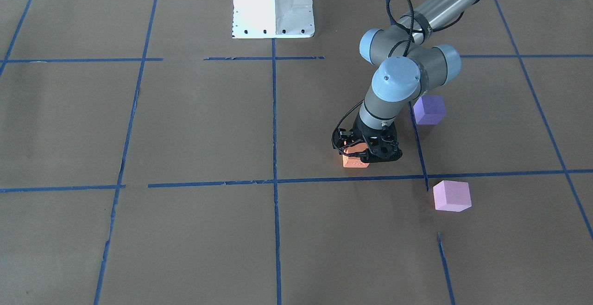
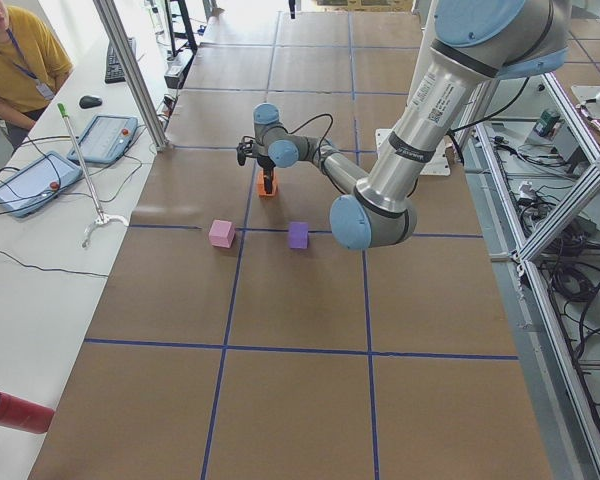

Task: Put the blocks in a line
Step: 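Carry the orange cube with the left gripper between the pink and purple cubes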

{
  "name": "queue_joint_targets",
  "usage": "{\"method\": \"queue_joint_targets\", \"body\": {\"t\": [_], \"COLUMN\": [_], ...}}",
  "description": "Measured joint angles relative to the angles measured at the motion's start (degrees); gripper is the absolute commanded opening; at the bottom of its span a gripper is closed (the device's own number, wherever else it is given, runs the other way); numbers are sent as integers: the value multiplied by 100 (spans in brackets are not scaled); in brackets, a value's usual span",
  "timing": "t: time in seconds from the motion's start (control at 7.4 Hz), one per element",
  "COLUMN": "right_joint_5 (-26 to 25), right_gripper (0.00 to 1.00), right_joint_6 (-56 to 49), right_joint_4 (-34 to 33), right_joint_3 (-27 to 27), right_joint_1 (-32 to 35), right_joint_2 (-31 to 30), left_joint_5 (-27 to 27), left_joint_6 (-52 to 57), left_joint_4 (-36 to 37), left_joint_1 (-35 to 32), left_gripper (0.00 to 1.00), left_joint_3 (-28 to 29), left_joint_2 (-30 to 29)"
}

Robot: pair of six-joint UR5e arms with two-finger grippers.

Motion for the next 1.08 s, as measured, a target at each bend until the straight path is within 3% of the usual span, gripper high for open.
{"method": "queue_joint_targets", "body": {"t": [0.14,0.54,1.08], "right_joint_5": [0,0,0], "right_gripper": [100,100,100], "right_joint_6": [0,0,0], "right_joint_4": [0,0,0], "right_joint_3": [-2,2,-2], "right_joint_1": [0,0,0], "right_joint_2": [0,0,0], "left_joint_5": [0,-80,-704], "left_joint_6": [14,69,1063], "left_joint_4": [-30,-36,64], "left_joint_1": [2,-120,-930], "left_gripper": [24,24,25], "left_joint_3": [9,-118,-832], "left_joint_2": [2,89,1254]}}
